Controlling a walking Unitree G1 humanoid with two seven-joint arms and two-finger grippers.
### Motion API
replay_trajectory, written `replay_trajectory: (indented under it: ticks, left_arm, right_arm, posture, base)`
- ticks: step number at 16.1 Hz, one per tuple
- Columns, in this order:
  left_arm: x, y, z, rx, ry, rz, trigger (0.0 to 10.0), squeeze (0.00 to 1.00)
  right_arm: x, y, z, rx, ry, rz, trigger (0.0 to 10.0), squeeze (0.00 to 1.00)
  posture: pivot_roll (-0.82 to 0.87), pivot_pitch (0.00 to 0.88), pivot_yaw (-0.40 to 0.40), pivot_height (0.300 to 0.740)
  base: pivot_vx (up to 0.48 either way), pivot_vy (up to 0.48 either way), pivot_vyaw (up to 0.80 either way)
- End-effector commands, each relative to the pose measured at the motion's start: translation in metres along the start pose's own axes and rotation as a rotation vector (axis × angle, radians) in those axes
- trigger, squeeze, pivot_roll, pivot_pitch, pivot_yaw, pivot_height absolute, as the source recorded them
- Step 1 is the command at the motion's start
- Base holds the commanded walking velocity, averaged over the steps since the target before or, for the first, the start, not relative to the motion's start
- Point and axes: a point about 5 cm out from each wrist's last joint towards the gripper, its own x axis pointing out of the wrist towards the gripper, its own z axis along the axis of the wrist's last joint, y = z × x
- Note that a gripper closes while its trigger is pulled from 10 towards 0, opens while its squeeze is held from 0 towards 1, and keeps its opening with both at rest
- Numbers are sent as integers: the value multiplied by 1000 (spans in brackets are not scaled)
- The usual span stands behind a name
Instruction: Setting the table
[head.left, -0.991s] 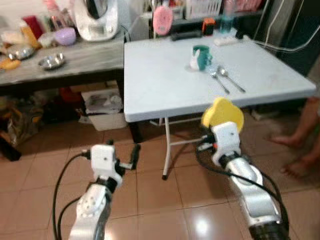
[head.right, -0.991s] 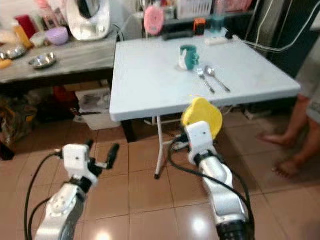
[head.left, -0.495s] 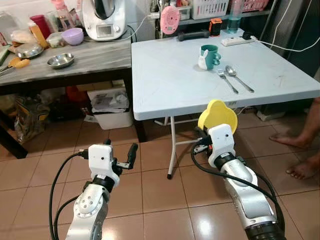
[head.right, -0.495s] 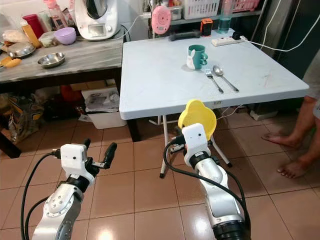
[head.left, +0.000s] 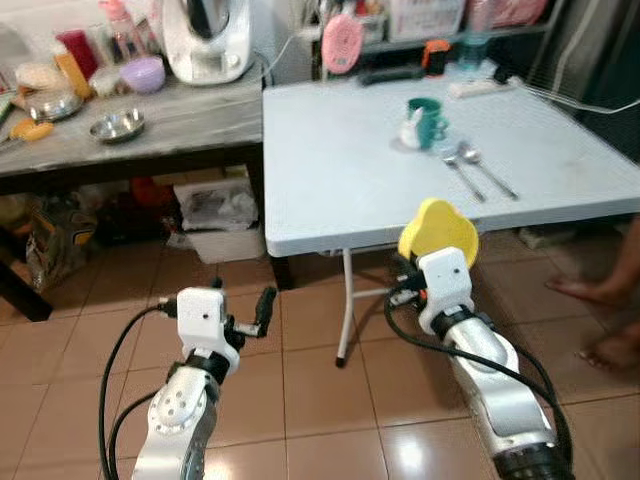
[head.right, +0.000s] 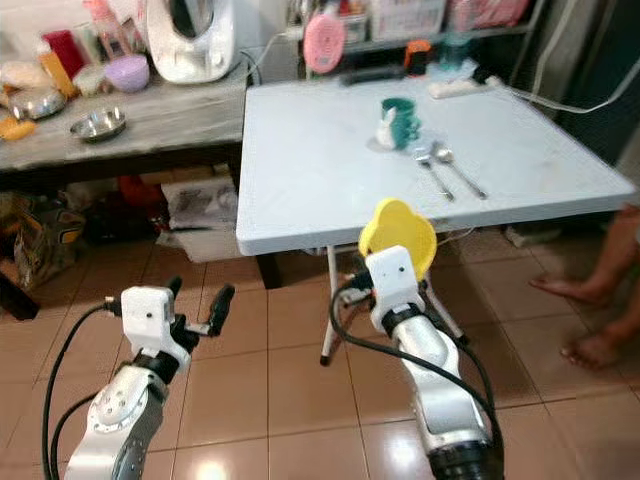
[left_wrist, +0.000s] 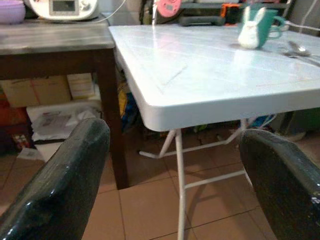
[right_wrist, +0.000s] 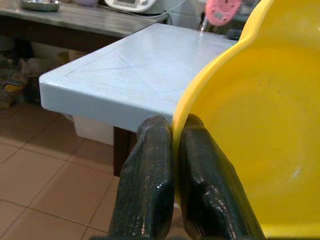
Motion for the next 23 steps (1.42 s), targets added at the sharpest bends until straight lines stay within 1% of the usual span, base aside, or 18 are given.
replay_trajectory:
  ticks: [1, 9, 10, 11, 15, 19, 21, 23]
  left_arm:
    - [0, 4, 0, 11, 4, 15, 10000, 0]
    - [0, 5, 0, 14, 9, 31, 10000, 0]
    - [-1, 10, 3, 6, -1, 54, 10000, 0]
    - [-1, 10, 3, 10, 0, 59, 10000, 0]
    - [1, 17, 6, 5, 8, 111, 10000, 0]
    - [5, 16, 9, -11, 3, 117, 10000, 0]
    - [6, 15, 9, -11, 5, 120, 10000, 0]
    - [8, 15, 7, -26, 9, 116, 10000, 0]
  right_arm:
    - [4, 2, 10, -18, -42, 14, 10000, 0]
    - [2, 4, 14, -28, -63, 17, 10000, 0]
    - [3, 7, 20, -27, -84, 18, 10000, 0]
    - [4, 7, 22, -27, -93, 18, 10000, 0]
    - [6, 6, 26, -27, -107, 10, 10000, 0]
    - [7, 5, 27, -35, -111, 6, 10000, 0]
    - [6, 5, 27, -35, -111, 3, 10000, 0]
    - [7, 3, 25, -28, -103, -5, 10000, 0]
  posture:
    - [-139, 8, 88, 740]
    - [-132, 17, 91, 740]
    - [-132, 14, 94, 740]
    - [-131, 14, 94, 740]
    - [-130, 12, 98, 740]
    - [-135, 9, 100, 740]
    - [-138, 6, 100, 740]
    - [-142, 0, 94, 740]
  base:
    - [480, 0, 0]
    - [472, 0, 0]
    - [0, 0, 0]
    - [0, 0, 0]
    - [0, 0, 0]
    - [0, 0, 0]
    - [0, 0, 406]
    - [0, 0, 0]
